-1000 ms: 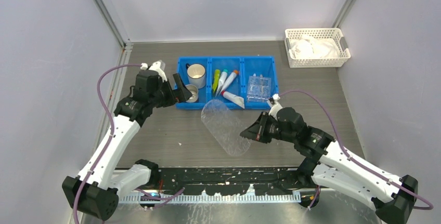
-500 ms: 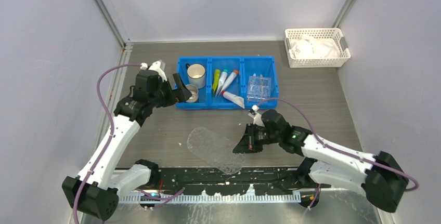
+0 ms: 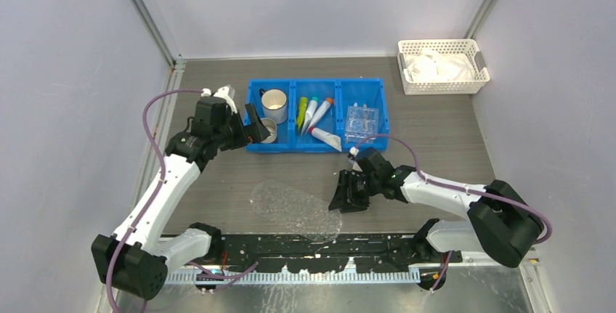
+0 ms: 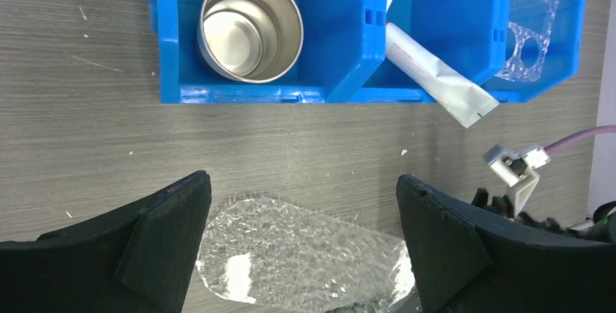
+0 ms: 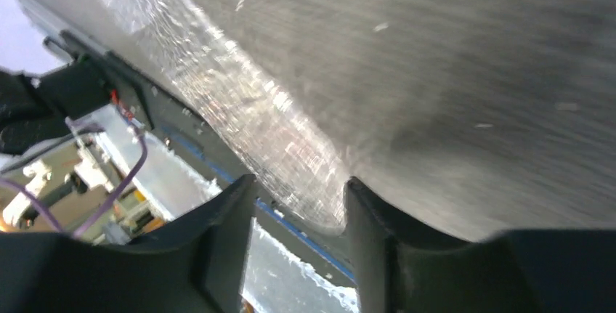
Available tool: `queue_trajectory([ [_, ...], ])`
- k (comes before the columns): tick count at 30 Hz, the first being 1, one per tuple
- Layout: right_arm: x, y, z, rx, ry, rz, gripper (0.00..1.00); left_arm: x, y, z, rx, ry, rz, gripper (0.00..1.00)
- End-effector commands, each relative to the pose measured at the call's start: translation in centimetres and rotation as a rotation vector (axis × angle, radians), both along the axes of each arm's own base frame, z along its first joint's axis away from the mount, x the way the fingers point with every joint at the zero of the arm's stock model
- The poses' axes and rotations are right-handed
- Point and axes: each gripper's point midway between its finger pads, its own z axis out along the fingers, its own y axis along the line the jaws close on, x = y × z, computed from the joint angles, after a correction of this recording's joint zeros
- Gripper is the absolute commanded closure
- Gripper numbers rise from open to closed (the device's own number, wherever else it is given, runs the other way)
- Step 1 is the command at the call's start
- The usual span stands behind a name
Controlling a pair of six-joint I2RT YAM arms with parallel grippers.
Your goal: Prepare toiletry sets of a toothbrush and toothpaste on the tray
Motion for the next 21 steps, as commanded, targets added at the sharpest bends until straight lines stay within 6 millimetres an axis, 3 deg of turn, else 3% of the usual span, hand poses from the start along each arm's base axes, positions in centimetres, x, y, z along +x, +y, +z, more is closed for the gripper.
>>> queue_trajectory([
  [1,3.1,-2.8,0.4,-0.12,-0.098,-0.037,0.36,0.9,-0.5,0.1,-0.018,-0.033,-0.014,0.0],
  [5,4.8,-4.5,1.3,-0.216,-0.172,-0.056,0.3,1.0,-0.6,0.1,-0.024,-0.037,-0.011,0.0],
  [8,4.8,-4.0,3.6,-0.184,-0.236,-0.019,0.34,1.0,-0.4,0.2,-0.015,-0.038,-0.007,0.0],
  [10,3.6,-3.8,4.6,-0.201,-0.271,0.037,0.33,1.1,-0.3,0.3,-0.006,-0.041,-0.003,0.0],
  [16,-1.6,-0.9,6.0,-0.295,-0.415,0.206,0.01,1.1,0.5,-0.6,0.035,-0.015,0.023,0.0],
  [21,-5.1,2.4,5.4,-0.247,-0.482,0.293,0.0,0.9,1.2,-1.4,0.073,0.019,0.047,0.0],
])
